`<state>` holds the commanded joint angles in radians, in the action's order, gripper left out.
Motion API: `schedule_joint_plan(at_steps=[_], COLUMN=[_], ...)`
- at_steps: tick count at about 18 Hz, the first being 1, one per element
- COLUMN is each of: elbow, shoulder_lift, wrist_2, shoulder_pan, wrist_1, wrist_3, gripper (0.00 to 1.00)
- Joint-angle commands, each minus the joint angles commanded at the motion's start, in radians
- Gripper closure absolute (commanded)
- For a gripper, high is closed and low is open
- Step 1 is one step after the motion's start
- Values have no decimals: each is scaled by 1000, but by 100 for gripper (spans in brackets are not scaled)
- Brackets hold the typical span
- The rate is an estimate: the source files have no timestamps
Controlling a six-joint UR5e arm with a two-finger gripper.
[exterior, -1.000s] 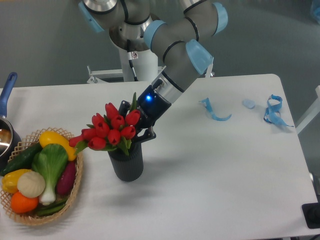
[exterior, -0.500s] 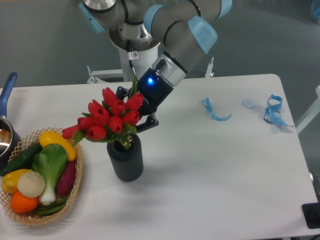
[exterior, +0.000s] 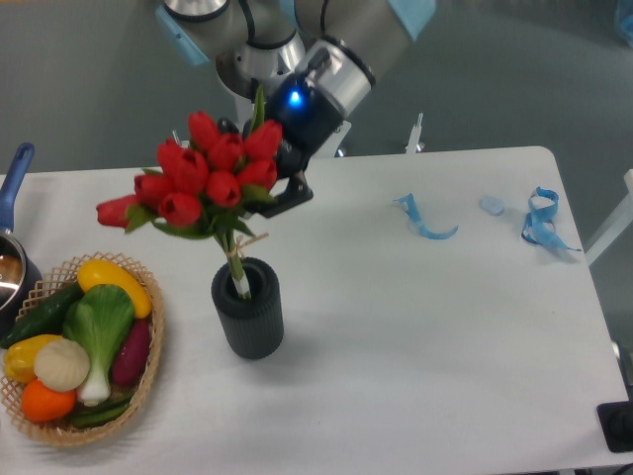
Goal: Pick up the flowers from the vase
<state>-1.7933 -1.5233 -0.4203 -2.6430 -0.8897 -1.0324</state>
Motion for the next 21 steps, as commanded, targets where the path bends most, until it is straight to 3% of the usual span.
schedule_joint_plan(at_steps=[6, 14, 17, 21], elbow=[28, 199, 203, 192], shoulder_lift=[-12, -222, -259, -258], wrist_2=[-5, -15, -18, -18], shoulder_pan=[-133, -195, -221, -227], wrist_1=[3, 8, 8, 8], wrist_3=[-6, -86, -138, -143], gripper=[73, 73, 73, 73])
